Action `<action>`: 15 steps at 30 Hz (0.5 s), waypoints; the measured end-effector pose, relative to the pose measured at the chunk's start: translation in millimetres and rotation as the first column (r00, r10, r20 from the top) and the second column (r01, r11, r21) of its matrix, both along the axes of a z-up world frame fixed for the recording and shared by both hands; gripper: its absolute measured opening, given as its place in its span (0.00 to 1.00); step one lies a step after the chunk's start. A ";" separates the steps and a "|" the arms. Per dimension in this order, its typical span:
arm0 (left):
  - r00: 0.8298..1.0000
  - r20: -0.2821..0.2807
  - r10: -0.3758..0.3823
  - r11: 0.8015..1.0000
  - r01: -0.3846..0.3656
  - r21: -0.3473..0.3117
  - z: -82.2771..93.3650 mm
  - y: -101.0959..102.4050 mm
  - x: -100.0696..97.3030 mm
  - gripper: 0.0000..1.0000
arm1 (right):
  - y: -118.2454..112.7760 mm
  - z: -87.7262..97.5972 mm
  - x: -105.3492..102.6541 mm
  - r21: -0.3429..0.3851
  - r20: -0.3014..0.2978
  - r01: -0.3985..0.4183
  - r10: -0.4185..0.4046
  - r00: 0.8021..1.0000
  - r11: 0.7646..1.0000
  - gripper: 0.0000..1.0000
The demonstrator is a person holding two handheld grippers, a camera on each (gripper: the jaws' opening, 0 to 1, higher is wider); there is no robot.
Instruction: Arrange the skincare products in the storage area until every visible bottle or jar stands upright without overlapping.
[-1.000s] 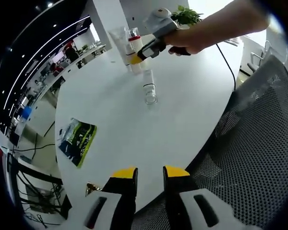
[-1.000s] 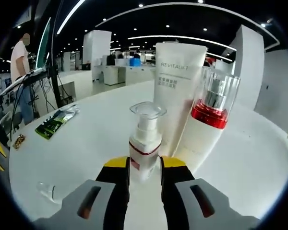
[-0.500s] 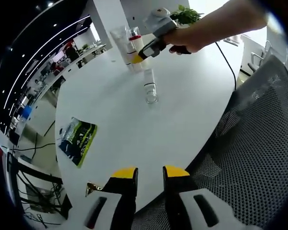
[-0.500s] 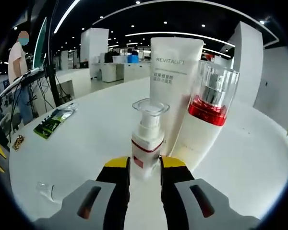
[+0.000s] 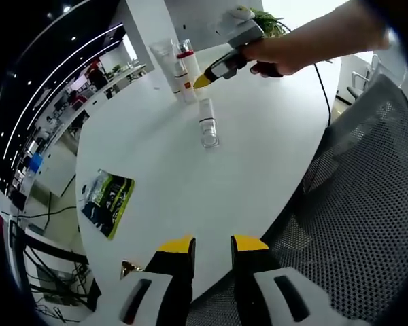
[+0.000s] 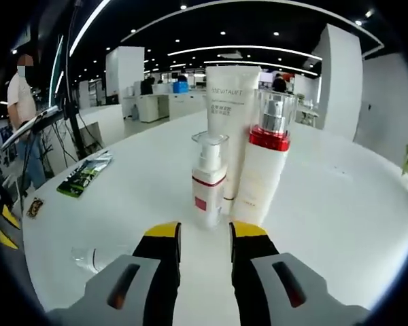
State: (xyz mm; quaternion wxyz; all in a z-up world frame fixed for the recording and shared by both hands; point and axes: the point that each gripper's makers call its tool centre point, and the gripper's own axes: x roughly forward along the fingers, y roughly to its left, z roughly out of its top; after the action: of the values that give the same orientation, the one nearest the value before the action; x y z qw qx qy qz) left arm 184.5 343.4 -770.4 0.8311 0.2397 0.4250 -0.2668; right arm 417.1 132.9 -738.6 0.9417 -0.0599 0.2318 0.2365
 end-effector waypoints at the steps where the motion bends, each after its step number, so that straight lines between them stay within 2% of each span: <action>1: 1.000 -0.007 0.009 1.000 -0.009 0.001 -1.0 1.6 -0.5 0.21 | -0.5 -1.0 -0.9 0.005 -0.004 0.002 -0.002 1.000 1.000 0.26; 6: 1.000 -0.010 -0.009 1.000 0.009 0.003 -1.5 -1.4 -3.0 0.21 | 1.4 0.2 -4.6 0.020 -0.008 -0.006 0.006 1.000 1.000 0.21; 15: 1.000 0.005 0.010 1.000 -0.010 0.007 0.9 2.4 0.2 0.21 | 11.4 7.8 8.7 0.004 0.014 -0.062 0.062 0.998 0.998 0.13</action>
State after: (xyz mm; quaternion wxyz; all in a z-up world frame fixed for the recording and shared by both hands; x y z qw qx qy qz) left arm 184.7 345.7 -769.5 0.8326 0.2411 0.4250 -0.2607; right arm 425.8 144.4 -730.9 0.9356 -0.0667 0.2227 0.2657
